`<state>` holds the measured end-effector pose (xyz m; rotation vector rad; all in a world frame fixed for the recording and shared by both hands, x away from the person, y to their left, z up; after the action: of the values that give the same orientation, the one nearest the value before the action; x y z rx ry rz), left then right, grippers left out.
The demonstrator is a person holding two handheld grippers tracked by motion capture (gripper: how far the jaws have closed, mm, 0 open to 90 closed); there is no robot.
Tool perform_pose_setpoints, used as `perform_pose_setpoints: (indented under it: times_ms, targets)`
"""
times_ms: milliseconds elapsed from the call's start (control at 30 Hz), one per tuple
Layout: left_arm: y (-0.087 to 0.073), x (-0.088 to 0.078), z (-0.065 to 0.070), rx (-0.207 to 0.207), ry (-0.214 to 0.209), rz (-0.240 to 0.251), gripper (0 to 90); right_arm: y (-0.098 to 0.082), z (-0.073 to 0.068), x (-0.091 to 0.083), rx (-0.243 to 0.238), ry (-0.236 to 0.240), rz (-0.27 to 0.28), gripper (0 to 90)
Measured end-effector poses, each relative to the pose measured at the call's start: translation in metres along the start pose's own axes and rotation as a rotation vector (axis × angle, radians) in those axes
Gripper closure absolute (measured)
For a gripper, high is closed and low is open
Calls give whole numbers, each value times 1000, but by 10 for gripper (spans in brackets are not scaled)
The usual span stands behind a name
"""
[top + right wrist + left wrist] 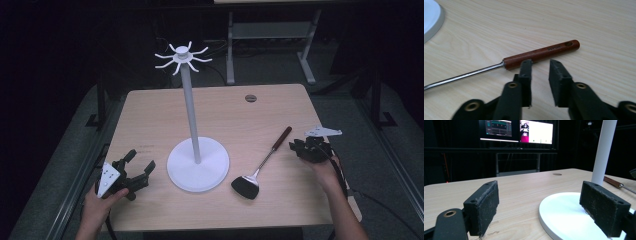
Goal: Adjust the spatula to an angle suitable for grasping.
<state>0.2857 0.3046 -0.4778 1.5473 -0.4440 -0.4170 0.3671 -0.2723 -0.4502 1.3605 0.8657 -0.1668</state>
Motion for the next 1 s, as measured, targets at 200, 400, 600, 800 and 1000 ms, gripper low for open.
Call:
perform_pose_setpoints:
  times_ms: [200, 400, 600, 800, 1000]
  targets:
    - [0, 1, 1, 8, -5, -5, 153, 6, 5, 13, 8, -20, -9, 893]
    - [0, 1, 1, 6, -5, -3, 153, 7, 11, 26, 15, -20, -12, 894]
    - [0, 1, 1, 8, -5, -4, 153, 3, 16, 40, 21, -17, -18, 894]
    - [0, 1, 2, 9, -5, -6, 153, 2, 13, 47, 1, -2, -25, 894]
    - [0, 1, 2, 10, -3, -8, 153, 4, 8, 53, -6, -5, -42, 894]
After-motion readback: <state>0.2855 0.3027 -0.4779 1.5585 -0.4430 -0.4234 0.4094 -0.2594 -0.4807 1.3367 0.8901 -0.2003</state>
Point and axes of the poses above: each handheld gripper's, and its own axes: x roughly forward along the jaws, y roughly out of its top, z roughly to its right, the point moved 1 cm from there along x, roughly forward along the jaws, and after that the axes turned 2 degrees about x, right-handed, at the moved point
